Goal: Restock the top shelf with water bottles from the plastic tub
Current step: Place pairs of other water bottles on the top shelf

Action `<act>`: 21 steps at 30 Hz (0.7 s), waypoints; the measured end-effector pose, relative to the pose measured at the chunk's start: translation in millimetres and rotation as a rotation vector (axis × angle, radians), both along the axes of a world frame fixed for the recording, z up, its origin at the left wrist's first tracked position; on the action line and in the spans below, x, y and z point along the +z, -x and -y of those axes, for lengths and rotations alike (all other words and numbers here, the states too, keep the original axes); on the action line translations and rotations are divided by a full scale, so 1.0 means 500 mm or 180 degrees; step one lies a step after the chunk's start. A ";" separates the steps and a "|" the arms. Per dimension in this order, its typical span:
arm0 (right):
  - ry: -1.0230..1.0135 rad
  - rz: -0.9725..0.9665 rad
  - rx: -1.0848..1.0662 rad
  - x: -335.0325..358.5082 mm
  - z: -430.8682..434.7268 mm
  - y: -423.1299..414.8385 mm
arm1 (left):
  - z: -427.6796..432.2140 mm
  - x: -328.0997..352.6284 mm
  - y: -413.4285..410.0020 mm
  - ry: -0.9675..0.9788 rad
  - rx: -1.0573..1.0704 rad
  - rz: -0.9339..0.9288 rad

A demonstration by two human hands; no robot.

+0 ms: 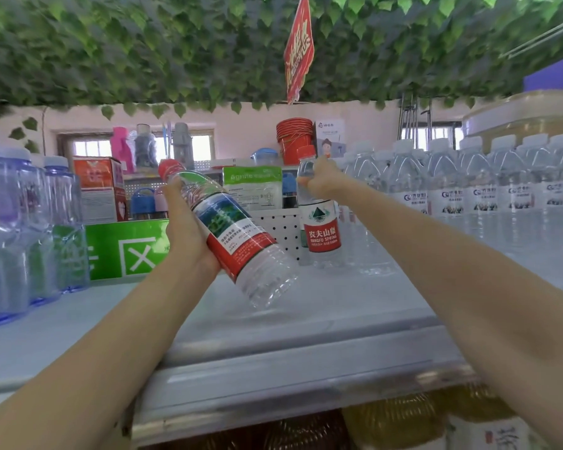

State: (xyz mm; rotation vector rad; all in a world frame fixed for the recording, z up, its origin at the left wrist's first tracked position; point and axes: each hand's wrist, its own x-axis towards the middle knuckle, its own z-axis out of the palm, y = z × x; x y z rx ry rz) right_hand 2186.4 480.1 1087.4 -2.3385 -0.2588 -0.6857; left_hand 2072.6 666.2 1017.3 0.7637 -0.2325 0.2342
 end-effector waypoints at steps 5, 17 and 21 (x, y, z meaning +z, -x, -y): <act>0.0125 0.0416 -0.0369 -0.021 -0.001 0.025 | 0.000 -0.002 -0.003 -0.0059 0.0043 -0.0054; 0.3977 0.0376 -0.2112 -0.133 0.022 0.020 | 0.003 -0.001 -0.009 -0.0165 0.0115 -0.0055; 0.3945 0.0437 -0.2048 -0.133 0.021 0.026 | 0.002 -0.003 -0.012 -0.0347 0.0287 -0.0087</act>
